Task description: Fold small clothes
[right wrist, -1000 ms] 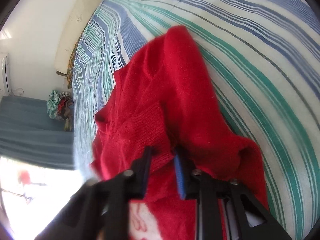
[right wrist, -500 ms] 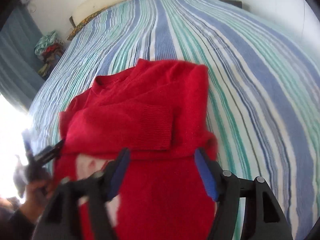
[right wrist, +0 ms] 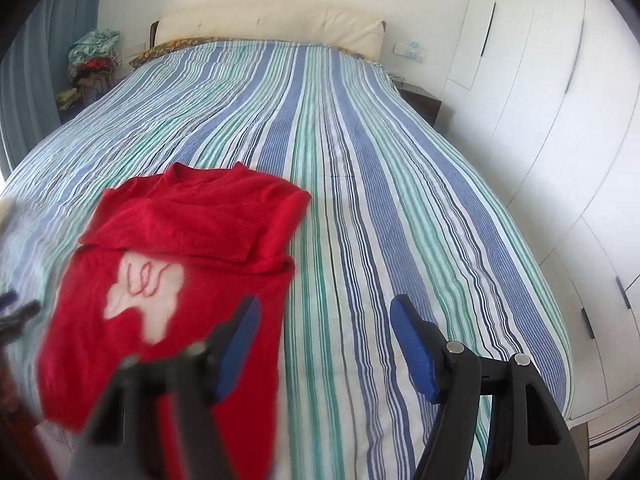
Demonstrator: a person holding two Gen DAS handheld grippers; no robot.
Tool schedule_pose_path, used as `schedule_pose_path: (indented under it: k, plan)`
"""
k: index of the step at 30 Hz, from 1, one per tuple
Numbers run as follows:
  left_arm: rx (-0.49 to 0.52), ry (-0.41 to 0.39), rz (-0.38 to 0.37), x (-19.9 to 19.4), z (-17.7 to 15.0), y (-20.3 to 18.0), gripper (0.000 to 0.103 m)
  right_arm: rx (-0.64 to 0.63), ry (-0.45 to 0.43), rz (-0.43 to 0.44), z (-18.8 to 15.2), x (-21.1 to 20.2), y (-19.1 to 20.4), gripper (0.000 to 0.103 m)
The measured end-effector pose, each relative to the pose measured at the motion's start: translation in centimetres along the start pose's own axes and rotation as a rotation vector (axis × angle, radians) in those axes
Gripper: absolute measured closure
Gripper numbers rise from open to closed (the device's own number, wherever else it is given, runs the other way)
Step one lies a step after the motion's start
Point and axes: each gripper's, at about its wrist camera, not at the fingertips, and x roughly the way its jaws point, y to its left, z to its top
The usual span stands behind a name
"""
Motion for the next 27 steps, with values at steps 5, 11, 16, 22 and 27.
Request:
schedule_pose_path:
  k: [5, 11, 16, 22, 27]
  plan:
    - [-0.010, -0.020, 0.002, -1.1, 0.6, -0.2, 0.002, -0.022, -0.029, -0.037, -0.4, -1.9, 0.1, 0.036]
    - [0.021, -0.041, 0.008, -2.3, 0.5, -1.2, 0.001, -0.035, -0.042, -0.064, -0.7, -3.0, 0.2, 0.036]
    - [0.027, -0.030, 0.017, -2.2, 0.3, -1.3, 0.001, -0.041, -0.046, -0.076, -0.7, -3.3, 0.2, 0.036]
    - [0.017, -0.016, 0.028, -1.9, -0.2, -0.8, 0.001, -0.052, -0.049, -0.095, -0.8, -3.4, 0.3, 0.036]
    - [0.016, 0.013, 0.033, -1.4, -0.8, -0.5, 0.001, -0.063, -0.046, -0.107, -0.9, -3.3, 0.5, 0.036]
